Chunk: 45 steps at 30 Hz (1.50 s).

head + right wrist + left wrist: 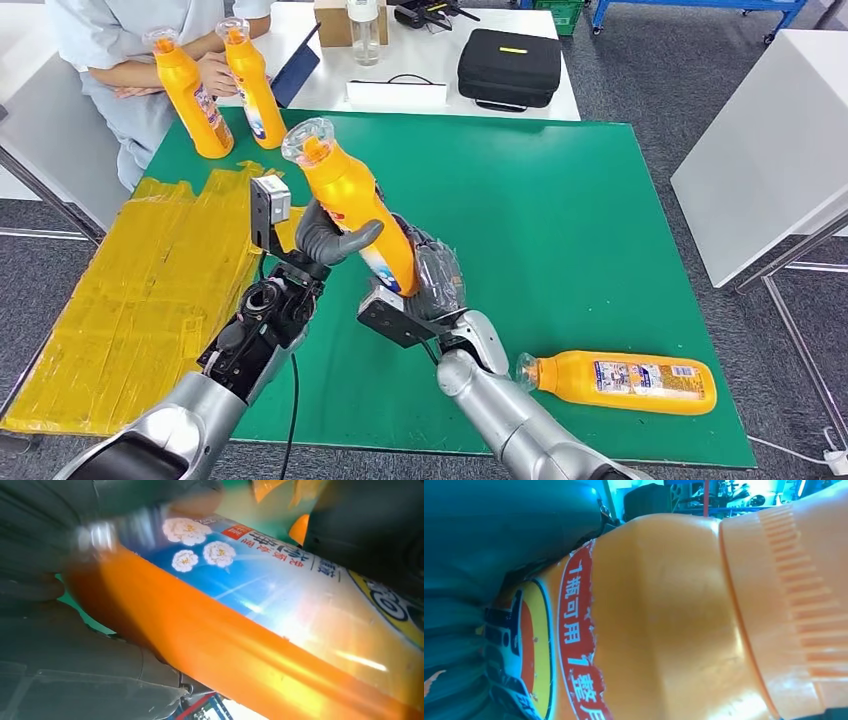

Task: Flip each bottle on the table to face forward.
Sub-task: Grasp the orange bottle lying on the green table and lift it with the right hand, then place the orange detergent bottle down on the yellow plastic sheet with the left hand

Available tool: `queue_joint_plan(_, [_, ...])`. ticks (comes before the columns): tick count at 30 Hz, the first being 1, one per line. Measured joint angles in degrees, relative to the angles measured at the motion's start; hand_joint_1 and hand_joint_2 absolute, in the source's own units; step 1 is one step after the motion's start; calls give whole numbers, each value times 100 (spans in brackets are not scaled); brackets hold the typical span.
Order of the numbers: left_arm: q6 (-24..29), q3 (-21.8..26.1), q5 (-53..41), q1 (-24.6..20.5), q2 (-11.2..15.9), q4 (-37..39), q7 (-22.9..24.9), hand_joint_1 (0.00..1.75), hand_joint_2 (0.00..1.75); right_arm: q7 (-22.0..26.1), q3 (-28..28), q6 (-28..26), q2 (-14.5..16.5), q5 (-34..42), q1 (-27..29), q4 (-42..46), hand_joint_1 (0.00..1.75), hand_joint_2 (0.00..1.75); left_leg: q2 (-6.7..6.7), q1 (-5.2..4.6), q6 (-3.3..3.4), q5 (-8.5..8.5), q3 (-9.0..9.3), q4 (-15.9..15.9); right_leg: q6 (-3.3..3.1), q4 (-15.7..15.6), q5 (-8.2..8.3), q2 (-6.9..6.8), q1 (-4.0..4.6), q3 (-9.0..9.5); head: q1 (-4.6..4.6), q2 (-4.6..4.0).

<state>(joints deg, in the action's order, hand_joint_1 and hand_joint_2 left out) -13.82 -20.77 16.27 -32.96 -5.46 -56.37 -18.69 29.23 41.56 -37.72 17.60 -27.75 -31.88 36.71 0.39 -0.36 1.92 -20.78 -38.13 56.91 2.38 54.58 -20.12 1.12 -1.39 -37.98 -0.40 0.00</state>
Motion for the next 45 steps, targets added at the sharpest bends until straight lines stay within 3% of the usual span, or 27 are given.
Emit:
queue_joint_plan(3, [125,-4,-63,-52,-32,-1,-15,175,175,12,-126,12,-94,35,146,325,175,175,-2,-1,0,0,-3,0,1,0,0,-2,-1,-1,1,0])
queue_joint_plan(7, [279,-27,-215,-186,-71,5,-42,175,175,26,-283,90,-200,72,266,702,0,175,-1,-3,0,-1,-4,0,2,0,2,-2,-2,-1,0,0])
queue_joint_plan(10, [877,-33,-720,-364,-65,50,-73,175,175,72,-388,261,-281,297,465,1029,0,175,-1,-1,0,0,-4,0,2,0,2,-4,0,-3,-1,0])
queue_joint_plan(13, [2191,9,-1921,-683,103,153,-133,175,175,125,-650,966,-489,988,907,1780,0,175,-1,4,-1,0,-7,0,2,1,2,-5,4,-5,-2,0])
queue_joint_plan(15, [2738,73,-2569,-886,246,213,-157,175,175,130,-884,1431,-643,1355,1197,2296,0,175,-3,4,-1,1,-8,0,1,2,1,-6,4,-6,-2,0])
queue_joint_plan(21, [3081,161,-3327,-1071,406,333,-85,175,175,111,-1229,1762,-848,1580,1554,3114,0,175,-14,2,-1,3,-12,0,1,2,0,-11,1,-6,-1,0])
queue_joint_plan(26, [3865,117,-5543,-1429,778,904,488,175,175,-204,-1502,2877,-1078,2571,1824,3731,0,175,-15,-1,-1,3,-12,0,2,1,1,-10,-1,-7,-1,0])
queue_joint_plan(29, [4267,9,-7169,-1692,1073,1491,1040,175,175,-257,-1712,3263,-1234,2783,2027,4158,0,175,-9,0,-2,4,-9,0,2,2,2,-9,0,-8,-1,0])
queue_joint_plan(32, [4125,-199,-8579,-1875,1345,2075,1569,175,175,-267,-1911,3331,-1374,2720,2219,4598,0,175,-5,2,-4,5,-8,0,0,3,0,-8,2,-9,-1,0])
queue_joint_plan(36, [3426,-639,-9956,-1985,1637,2759,1990,175,175,-309,-2213,3404,-1511,2553,2465,5134,0,175,-4,2,-5,5,-10,0,-2,4,-1,-8,1,-10,0,0])
queue_joint_plan(45, [2680,-932,-10403,-1851,2018,3524,1915,175,175,-311,-2721,3719,-1584,2315,2760,5596,0,175,-6,2,-5,4,-18,-1,-2,3,-2,-9,1,-14,-1,0])
